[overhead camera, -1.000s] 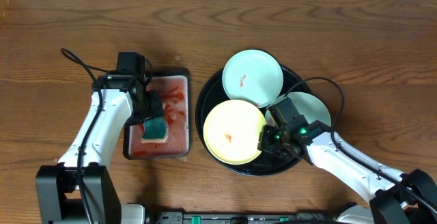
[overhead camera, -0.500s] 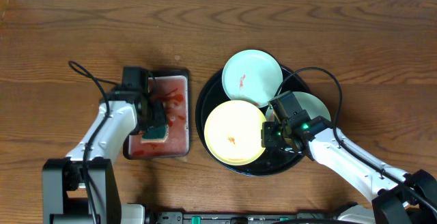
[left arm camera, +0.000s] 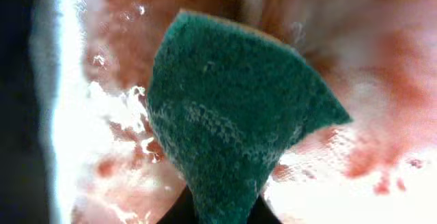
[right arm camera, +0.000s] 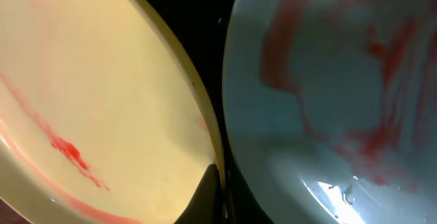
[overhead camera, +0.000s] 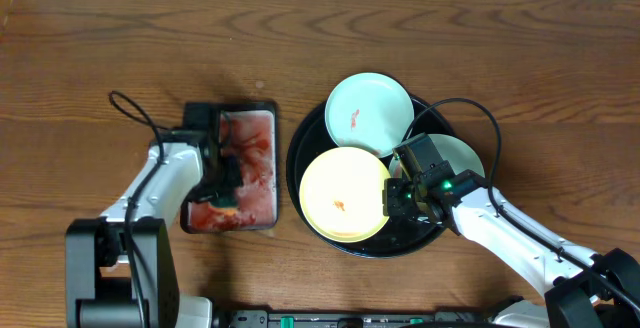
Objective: Clean dirty plates on tray and stack at the side
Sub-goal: 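Grasp the green sponge with left gripper and lift it from the basin, then scrub the yellow plate with the sponge while right gripper holds it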
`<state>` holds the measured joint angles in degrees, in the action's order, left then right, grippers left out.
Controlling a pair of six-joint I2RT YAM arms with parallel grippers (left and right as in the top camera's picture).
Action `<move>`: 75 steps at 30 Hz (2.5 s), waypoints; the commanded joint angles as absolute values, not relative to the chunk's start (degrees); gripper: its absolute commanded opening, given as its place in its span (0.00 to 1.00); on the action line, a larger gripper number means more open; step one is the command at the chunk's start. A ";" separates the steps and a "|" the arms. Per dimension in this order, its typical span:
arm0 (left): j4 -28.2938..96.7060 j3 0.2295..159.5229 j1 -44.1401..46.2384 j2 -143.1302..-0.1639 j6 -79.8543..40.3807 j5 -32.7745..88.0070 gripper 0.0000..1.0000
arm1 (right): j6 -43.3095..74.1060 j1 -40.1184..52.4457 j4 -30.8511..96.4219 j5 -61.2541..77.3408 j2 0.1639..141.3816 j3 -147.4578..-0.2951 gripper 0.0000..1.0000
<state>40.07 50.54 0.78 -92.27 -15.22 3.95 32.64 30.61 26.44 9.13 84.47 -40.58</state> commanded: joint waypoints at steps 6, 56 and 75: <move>47.13 63.20 9.72 -89.23 -16.01 18.37 0.08 | 52.29 30.41 31.51 4.47 84.75 -41.45 0.01; 25.65 58.57 41.06 -107.96 -38.54 14.28 0.08 | 52.01 30.41 31.00 4.56 87.00 -41.45 0.01; 32.69 58.96 40.25 -106.24 -37.82 13.41 0.09 | 51.99 30.41 31.00 4.54 87.00 -41.45 0.01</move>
<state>31.33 60.84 41.50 -105.67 -38.76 21.56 51.11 30.41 31.27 5.52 86.72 -41.17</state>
